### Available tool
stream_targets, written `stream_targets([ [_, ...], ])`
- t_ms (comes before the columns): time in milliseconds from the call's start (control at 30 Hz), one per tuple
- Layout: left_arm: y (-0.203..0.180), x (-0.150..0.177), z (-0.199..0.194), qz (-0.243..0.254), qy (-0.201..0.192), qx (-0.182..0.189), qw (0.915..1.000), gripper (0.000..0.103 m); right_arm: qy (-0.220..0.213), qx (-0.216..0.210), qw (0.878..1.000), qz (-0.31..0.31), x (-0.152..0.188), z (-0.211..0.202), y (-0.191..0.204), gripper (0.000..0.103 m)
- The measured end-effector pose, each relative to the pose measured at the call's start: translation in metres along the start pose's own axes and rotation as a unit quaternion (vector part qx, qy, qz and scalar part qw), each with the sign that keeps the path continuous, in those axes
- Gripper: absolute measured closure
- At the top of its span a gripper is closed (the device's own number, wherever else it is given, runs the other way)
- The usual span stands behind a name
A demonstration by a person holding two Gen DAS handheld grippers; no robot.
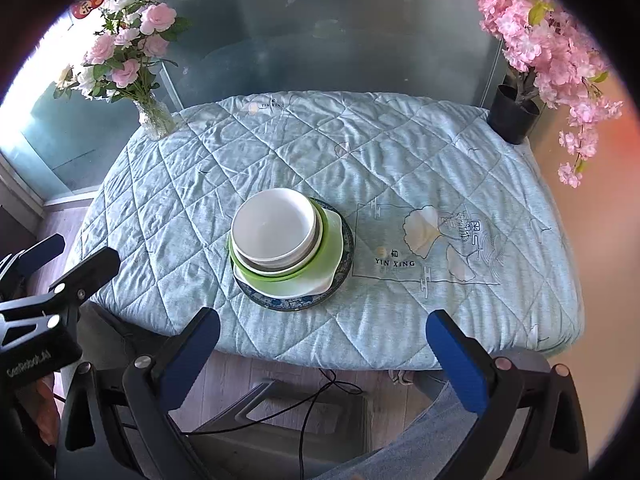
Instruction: Organize plates and bowls
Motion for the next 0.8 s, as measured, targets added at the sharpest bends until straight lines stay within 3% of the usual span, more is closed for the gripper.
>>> stream_targets([
  [800, 0.005, 0.014, 0.022, -0.006, 0.019, 0.009, 0.9998, 0.0, -0.004, 0.016, 1.0, -0.023, 0.005, 0.01, 0.006, 0.001],
])
Point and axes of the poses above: each gripper's, at about its wrist camera, not at the fingertips, and z roughly the way its jaws point, y to its left, x to its underside, the point moved 1 cm from there along z, roughly the way its jaws point, and after that the axes turned 5 degrees about -y, right-handed, at the moved point
